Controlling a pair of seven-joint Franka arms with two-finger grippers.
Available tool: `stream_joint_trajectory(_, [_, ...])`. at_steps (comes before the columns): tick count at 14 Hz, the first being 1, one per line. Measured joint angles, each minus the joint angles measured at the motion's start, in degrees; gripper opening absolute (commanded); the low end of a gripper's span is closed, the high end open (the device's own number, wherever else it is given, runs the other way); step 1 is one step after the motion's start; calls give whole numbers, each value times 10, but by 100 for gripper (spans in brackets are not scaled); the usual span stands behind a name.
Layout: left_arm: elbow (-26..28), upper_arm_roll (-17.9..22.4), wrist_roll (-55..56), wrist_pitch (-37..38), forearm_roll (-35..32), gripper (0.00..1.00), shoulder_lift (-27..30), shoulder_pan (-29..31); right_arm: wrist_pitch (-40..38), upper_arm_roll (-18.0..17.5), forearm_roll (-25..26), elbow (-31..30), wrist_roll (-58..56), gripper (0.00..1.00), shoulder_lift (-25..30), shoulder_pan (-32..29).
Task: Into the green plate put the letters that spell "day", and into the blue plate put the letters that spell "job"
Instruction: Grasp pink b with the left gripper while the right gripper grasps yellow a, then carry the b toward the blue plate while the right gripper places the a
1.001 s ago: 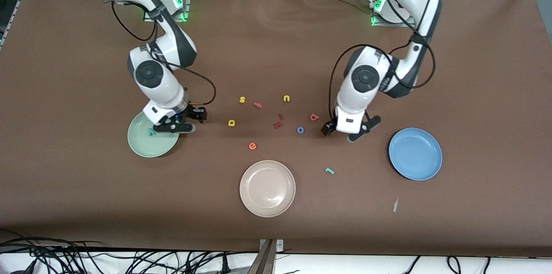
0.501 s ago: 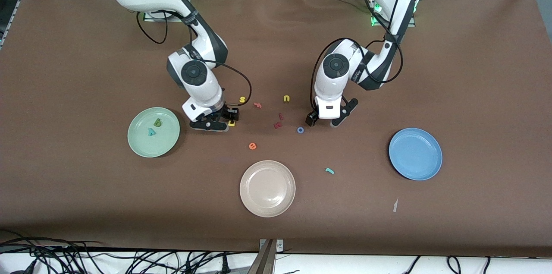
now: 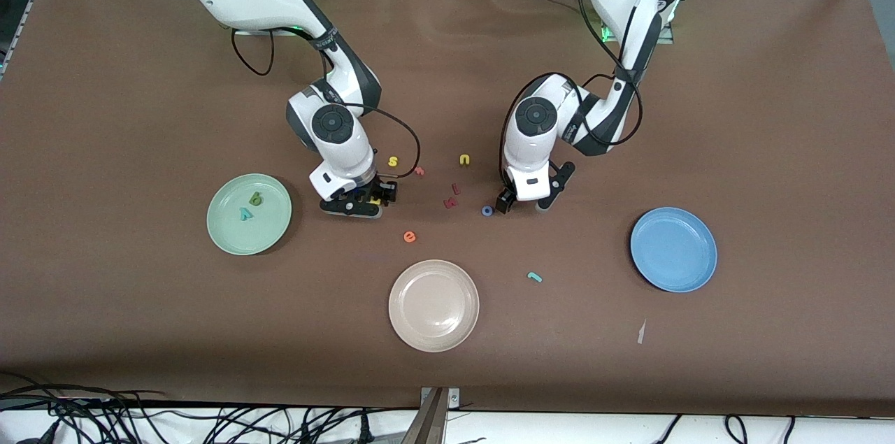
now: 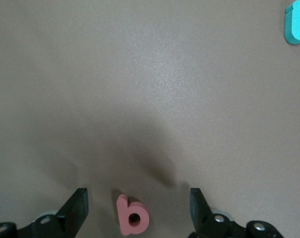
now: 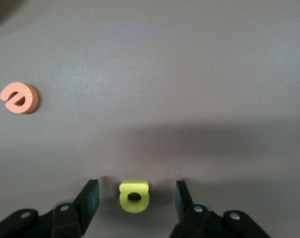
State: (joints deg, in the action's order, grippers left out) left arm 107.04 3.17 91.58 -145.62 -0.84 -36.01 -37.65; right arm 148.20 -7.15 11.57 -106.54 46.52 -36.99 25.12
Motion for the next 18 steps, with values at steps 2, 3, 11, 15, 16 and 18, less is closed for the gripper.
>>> stream_joint_trajectory(2, [-4, 0, 3, 0, 0, 77, -5, 0, 6, 0, 1, 0, 0, 49, -6, 0])
stream_joint_trajectory(3, [-6, 0, 4, 0, 0, 76, -7, 0, 7, 1, 3, 1, 0, 42, -6, 1])
stream_joint_trajectory(11, [-9, -1, 38, 0, 0, 72, -14, -9, 7, 10, 13, 6, -3, 24, -5, 5])
stream_joint_trajectory(15, [-9, -1, 60, 0, 0, 59, -14, -18, -39, 30, 15, 15, -57, 24, 20, 1])
stream_joint_trajectory(16, [-9, -1, 63, 0, 0, 55, -14, -19, -58, 34, 15, 15, -79, 24, 34, -7])
stream_joint_trajectory(18, [-9, -1, 66, 0, 0, 49, -14, -19, -91, 37, 15, 11, -132, 24, 63, -34])
